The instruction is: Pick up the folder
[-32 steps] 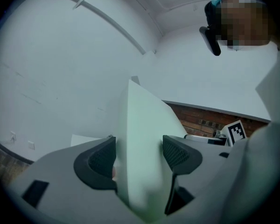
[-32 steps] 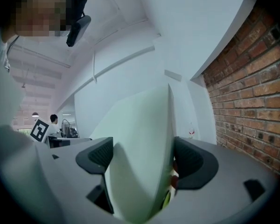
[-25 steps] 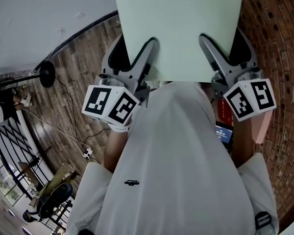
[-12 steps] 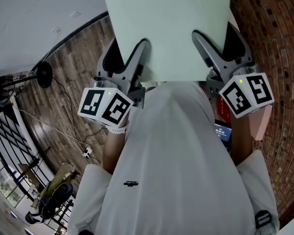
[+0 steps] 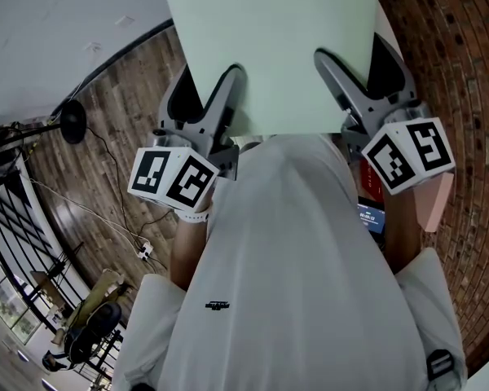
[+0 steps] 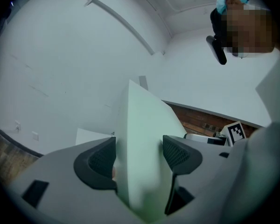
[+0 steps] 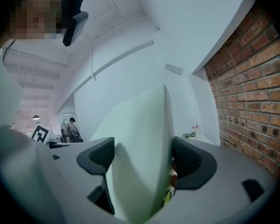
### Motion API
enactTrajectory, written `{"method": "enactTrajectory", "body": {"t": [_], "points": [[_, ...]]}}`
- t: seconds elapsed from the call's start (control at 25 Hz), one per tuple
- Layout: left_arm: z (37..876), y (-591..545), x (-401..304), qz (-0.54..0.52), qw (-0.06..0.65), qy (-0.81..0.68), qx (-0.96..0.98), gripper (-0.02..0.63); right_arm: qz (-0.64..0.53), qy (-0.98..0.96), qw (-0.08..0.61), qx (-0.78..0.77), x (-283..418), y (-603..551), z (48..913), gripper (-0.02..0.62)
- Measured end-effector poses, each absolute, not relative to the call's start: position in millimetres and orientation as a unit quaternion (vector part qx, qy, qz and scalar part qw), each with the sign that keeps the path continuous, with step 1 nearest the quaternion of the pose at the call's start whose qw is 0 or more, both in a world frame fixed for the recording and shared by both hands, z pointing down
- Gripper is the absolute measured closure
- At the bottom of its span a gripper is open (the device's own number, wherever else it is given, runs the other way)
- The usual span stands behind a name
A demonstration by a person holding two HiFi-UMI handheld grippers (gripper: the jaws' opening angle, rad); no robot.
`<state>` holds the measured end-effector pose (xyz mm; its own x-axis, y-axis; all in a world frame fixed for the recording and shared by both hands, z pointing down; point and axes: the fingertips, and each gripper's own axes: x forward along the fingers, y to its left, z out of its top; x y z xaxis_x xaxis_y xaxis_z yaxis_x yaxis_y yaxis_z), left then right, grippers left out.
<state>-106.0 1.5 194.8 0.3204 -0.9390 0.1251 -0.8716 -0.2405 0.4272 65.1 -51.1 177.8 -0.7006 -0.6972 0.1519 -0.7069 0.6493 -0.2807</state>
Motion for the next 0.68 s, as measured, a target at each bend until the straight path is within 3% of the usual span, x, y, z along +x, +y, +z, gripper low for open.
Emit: {"method": "enactTrajectory", "body": {"t": [0.68], "points": [[204.1, -1.5, -107.2, -0.079, 0.223, -0.575, 0.783, 0.284, 0.157, -0.908, 0.027, 0.388, 63.6, -53.4, 185.6, 0.215]]}}
